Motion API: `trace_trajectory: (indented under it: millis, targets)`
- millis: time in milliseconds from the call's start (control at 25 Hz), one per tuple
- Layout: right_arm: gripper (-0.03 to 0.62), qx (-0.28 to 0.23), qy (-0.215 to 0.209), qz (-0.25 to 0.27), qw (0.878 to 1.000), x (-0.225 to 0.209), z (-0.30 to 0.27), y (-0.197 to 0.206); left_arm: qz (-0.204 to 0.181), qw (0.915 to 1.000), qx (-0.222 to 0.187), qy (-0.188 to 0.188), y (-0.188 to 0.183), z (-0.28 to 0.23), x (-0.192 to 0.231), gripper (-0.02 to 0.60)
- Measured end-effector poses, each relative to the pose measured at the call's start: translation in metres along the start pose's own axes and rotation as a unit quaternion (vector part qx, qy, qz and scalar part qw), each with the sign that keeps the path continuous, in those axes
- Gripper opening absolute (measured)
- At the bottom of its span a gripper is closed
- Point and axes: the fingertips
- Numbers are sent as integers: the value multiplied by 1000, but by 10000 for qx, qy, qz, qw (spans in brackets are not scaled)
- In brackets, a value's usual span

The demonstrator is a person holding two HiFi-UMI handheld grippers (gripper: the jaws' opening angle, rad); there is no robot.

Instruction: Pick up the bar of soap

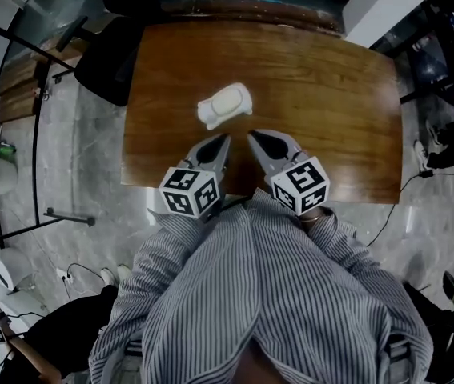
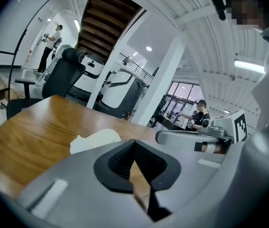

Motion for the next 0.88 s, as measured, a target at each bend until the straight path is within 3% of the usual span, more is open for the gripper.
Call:
trace_trajectory:
  millis: [520, 720, 880]
  targets:
    - [3, 387, -391, -506, 9972, -3, -35, 17, -382, 9971, 611, -260, -3, -25, 42, 2]
    - [3, 527, -434, -805, 9944, -10, -44, 25, -839, 9903, 1104, -123, -2, -45, 54, 64]
    - [3, 625, -477, -999, 9919, -12, -49, 32, -1304, 9792, 1555, -45, 2, -59, 65, 126]
Point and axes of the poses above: the fingertips, and each gripper's own axes: z backward along the fingers, x to its left, y out of its underside, and after that the axes turned 2 degrees about y, right-handed
